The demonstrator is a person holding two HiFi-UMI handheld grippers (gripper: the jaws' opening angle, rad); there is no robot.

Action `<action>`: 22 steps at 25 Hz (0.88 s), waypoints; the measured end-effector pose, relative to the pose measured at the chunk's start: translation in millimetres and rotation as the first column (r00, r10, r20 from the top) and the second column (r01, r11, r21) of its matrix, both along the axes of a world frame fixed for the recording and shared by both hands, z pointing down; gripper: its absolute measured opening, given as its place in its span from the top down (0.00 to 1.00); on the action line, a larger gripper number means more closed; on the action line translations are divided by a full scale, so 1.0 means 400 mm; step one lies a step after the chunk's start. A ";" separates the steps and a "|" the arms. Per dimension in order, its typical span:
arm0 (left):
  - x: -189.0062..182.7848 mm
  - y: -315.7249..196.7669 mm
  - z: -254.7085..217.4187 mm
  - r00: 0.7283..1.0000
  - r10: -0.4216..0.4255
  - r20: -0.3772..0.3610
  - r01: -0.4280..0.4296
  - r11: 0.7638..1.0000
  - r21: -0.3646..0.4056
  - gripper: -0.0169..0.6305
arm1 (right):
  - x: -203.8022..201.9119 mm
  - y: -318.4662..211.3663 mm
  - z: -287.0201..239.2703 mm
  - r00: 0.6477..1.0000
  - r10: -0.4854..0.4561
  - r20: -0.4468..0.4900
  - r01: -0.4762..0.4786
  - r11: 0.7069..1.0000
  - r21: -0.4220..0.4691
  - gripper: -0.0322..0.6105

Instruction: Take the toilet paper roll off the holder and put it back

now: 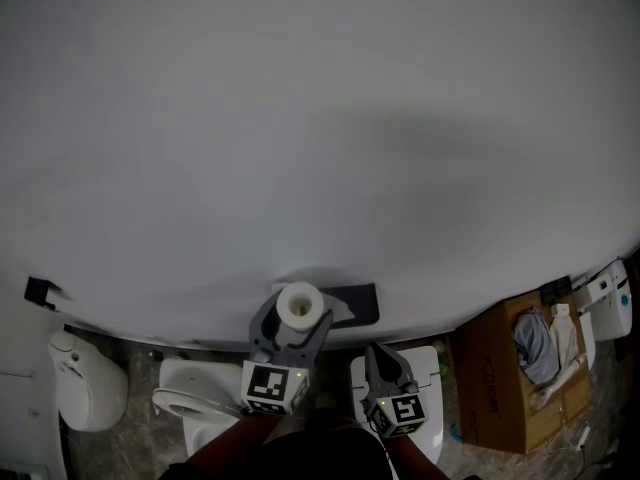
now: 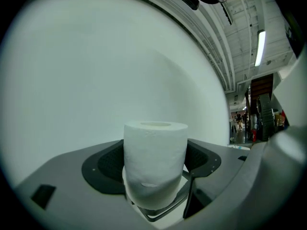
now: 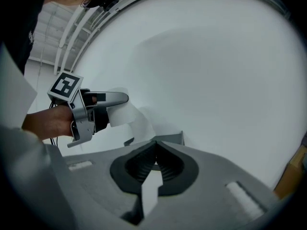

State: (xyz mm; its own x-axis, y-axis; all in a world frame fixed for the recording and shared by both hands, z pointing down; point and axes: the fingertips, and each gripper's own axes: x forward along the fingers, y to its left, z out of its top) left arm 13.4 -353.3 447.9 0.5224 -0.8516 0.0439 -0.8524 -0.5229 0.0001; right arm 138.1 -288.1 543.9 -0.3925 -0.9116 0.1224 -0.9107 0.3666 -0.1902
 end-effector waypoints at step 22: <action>-0.475 0.554 -0.066 0.963 -0.261 -0.073 0.262 0.965 0.001 0.41 | -0.216 0.342 -0.168 0.992 -0.038 -0.123 0.044 0.998 0.045 0.95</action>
